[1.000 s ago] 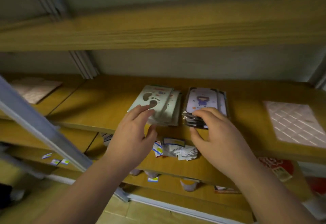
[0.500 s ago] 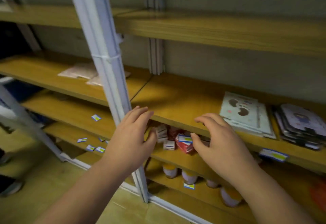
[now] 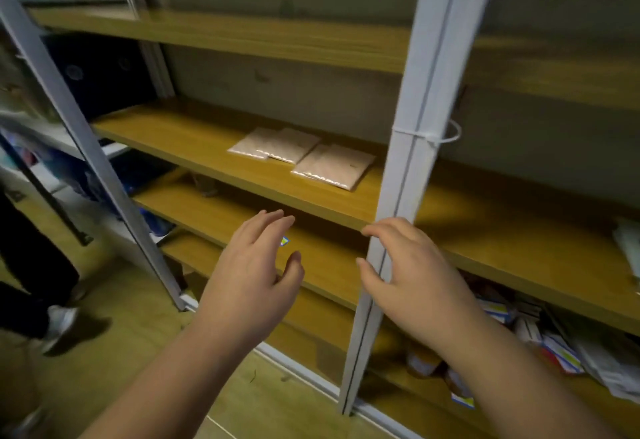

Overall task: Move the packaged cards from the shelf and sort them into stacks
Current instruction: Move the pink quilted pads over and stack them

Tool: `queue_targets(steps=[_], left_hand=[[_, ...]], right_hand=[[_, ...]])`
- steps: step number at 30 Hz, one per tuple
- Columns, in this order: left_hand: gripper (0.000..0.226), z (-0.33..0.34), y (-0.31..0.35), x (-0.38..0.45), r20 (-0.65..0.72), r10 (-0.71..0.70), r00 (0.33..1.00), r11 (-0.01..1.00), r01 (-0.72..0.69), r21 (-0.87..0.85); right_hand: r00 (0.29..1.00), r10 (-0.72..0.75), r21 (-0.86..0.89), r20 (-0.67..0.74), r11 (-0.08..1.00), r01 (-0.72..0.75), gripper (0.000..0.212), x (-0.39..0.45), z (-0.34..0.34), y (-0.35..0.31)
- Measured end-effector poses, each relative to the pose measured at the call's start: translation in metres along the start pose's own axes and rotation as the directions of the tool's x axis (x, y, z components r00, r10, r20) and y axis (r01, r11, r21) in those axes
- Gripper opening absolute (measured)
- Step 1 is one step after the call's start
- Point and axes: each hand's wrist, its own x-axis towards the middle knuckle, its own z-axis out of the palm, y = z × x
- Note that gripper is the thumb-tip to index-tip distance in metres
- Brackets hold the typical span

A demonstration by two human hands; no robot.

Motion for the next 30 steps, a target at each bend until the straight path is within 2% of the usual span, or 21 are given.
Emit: queue_targets(steps=[9, 14, 18, 21, 25, 27, 30], left_hand=[[0.055, 0.002, -0.078, 0.068, -0.013, -0.063, 0.998, 0.998, 0.063, 0.024], [0.056, -0.004, -0.115, 0.124, 0.011, -0.056, 0.998, 0.989, 0.054, 0.139], [0.056, -0.003, -0.134, 0.168, 0.035, -0.047, 0.998, 0.99, 0.042, 0.134], [0.057, 0.01, -0.145, 0.193, 0.081, -0.038, 0.996, 0.995, 0.03, 0.099], [0.063, 0.041, -0.152, 0.246, 0.21, -0.01, 0.978, 0.996, -0.009, 0.086], [0.069, 0.062, -0.151, 0.285, 0.25, -0.002, 0.968, 0.981, -0.046, 0.188], [0.09, 0.084, -0.153, 0.332, 0.389, -0.088, 0.917, 0.886, -0.107, 0.451]], right_hand=[[0.999, -0.018, 0.034, -0.031, 0.999, 0.019, 0.042, 0.097, 0.058, -0.036], [0.999, 0.007, 0.038, -0.041, 0.999, -0.006, 0.044, 0.155, 0.078, -0.04], [0.999, 0.035, 0.017, -0.026, 0.999, -0.034, 0.044, 0.184, 0.088, -0.042], [0.997, 0.073, -0.009, -0.009, 0.997, -0.073, 0.041, 0.194, 0.094, -0.04], [0.989, 0.149, -0.036, 0.015, 0.988, -0.149, 0.041, 0.204, 0.102, -0.039], [0.981, 0.192, -0.052, 0.006, 0.98, -0.191, 0.041, 0.211, 0.106, -0.039], [0.964, 0.262, -0.075, -0.043, 0.962, -0.264, 0.038, 0.219, 0.109, -0.043]])
